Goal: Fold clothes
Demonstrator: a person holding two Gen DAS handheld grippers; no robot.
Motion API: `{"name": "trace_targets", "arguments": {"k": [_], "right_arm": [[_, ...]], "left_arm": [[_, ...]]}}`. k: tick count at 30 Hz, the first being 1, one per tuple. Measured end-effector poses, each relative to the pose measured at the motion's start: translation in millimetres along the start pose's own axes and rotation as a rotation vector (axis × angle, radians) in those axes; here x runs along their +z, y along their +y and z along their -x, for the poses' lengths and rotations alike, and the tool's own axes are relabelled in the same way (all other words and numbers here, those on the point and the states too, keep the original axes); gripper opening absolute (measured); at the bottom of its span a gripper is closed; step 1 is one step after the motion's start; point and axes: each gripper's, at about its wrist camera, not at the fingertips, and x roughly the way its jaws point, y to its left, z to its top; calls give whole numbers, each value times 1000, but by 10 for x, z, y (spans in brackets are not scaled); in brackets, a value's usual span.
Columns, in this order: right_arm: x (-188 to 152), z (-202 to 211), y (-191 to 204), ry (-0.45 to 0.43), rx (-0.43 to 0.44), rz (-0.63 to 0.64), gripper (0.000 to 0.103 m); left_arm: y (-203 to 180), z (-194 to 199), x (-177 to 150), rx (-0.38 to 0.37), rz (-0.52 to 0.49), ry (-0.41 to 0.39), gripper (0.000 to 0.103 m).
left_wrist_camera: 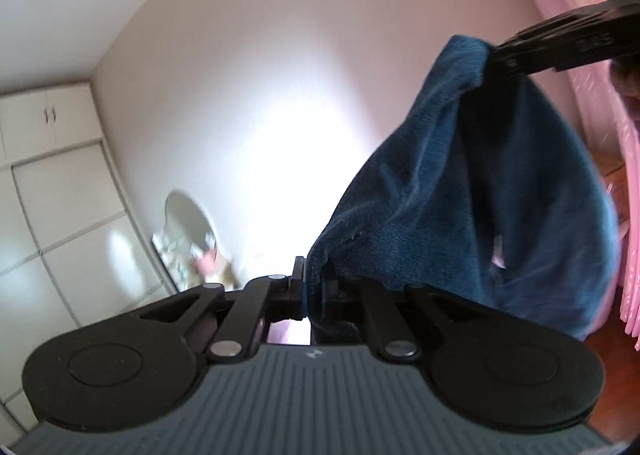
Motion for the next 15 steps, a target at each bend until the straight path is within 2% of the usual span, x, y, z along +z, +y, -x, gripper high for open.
{"name": "trace_targets", "arguments": {"k": [3,8,10,12,15], "right_arm": [[85,103,254,-14,25,6,6],[-149,-57,740,46,158,-65,6],[-270,-91,972,91,239,-104,6],[-309,-136,1465,142,329,-146,6],[-349,-248,2100,202,502,-196,6]], "left_arm": [[359,207,-214,3,15,14,7],[773,518,-963,62,70,141,6],[1029,735,-1244,101,96,194,6],[1375,1039,-1471,146,111,246,6],[1623,1331,-1518,222,74,316,6]]}}
